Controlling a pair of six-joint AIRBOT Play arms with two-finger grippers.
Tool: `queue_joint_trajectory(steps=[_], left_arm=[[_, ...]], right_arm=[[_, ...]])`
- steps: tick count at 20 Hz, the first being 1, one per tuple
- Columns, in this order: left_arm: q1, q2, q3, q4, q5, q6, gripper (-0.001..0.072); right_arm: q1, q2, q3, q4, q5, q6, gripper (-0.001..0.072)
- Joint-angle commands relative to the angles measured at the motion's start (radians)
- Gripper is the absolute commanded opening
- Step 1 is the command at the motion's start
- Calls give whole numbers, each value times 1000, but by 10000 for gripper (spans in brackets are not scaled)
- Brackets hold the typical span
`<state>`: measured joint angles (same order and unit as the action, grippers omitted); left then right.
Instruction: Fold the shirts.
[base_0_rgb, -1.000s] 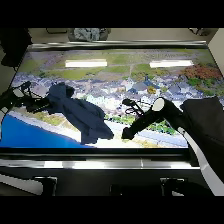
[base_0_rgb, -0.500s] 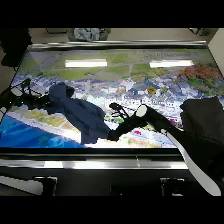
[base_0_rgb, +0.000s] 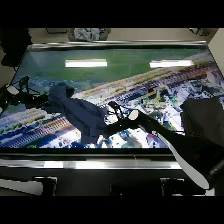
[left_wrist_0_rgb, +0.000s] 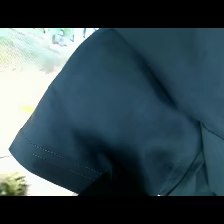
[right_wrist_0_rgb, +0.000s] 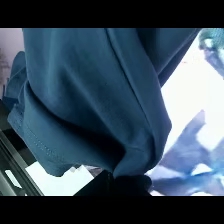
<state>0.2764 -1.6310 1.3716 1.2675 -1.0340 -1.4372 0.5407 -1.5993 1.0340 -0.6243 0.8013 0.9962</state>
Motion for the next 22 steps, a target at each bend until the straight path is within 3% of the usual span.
queue_joint_trajectory(steps=[1,4,9,11,13,15,18,22], left_arm=[[3,47,1,0,-5,3,25],[-3,183,1,-5,60,2,24],[-48,592,1,-14,232,-51,24],[-50,771,1,-10,314,-94,24],[-34,928,1,-7,369,-159,24],[-13,1064,0,-7,369,-216,24],[-2,1180,0,24,332,-225,23],[-2,1202,-7,64,227,-225,23]], right_arm=[[3,20,2,-53,-20,35,44],[2,138,56,-379,43,37,44],[3,463,367,-1262,266,204,45],[3,590,504,-1493,298,209,45],[3,700,607,-1589,315,209,45],[3,797,661,-1585,354,211,46],[3,911,664,-1588,469,231,46],[3,978,664,-1595,622,196,46]])
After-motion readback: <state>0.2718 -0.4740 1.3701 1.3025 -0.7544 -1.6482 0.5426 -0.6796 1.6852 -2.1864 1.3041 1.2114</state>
